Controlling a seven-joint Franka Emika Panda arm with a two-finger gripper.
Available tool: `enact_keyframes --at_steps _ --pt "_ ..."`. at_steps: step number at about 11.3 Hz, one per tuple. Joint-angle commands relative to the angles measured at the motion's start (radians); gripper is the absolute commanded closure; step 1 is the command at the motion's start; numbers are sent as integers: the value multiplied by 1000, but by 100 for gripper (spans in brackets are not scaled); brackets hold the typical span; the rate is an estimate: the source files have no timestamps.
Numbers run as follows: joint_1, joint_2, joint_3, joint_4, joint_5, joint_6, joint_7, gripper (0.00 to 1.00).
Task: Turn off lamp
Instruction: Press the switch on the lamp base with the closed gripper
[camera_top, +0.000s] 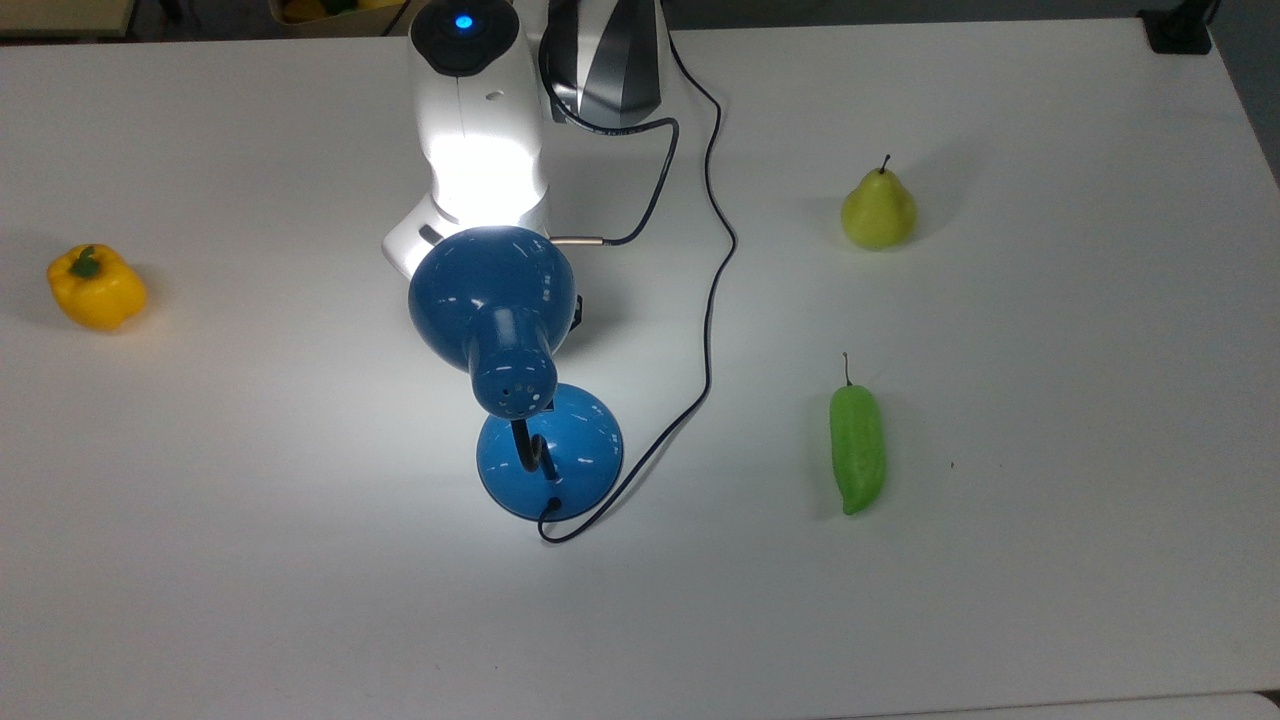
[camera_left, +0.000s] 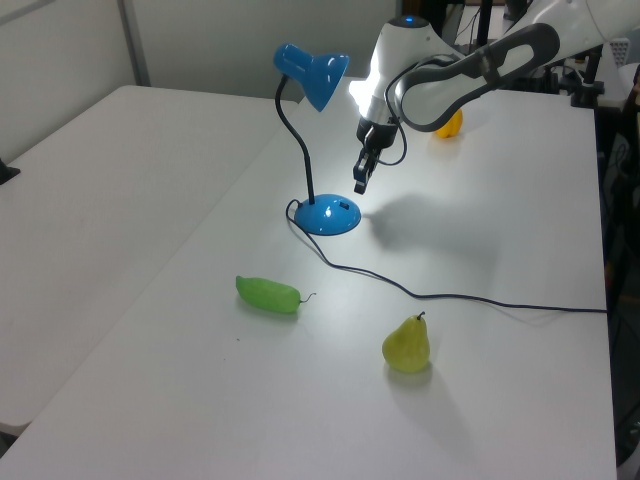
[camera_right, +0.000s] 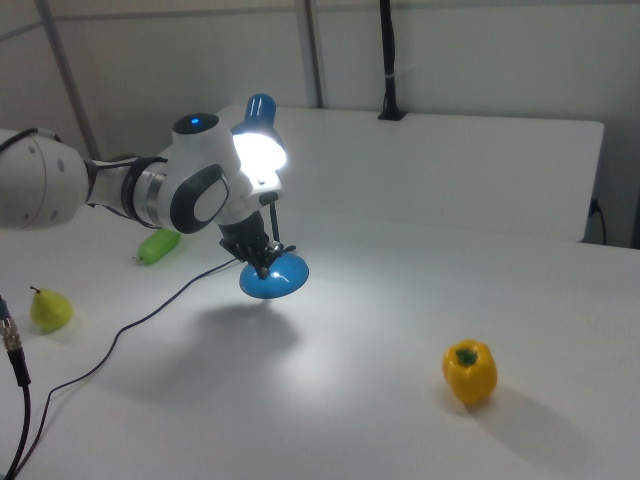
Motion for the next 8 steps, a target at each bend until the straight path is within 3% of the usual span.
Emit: enact_keyframes --at_steps 1,8 --pt "26 31 -12 -2 24 75 17 100" --pt "32 43 -12 -2 24 99 19 100"
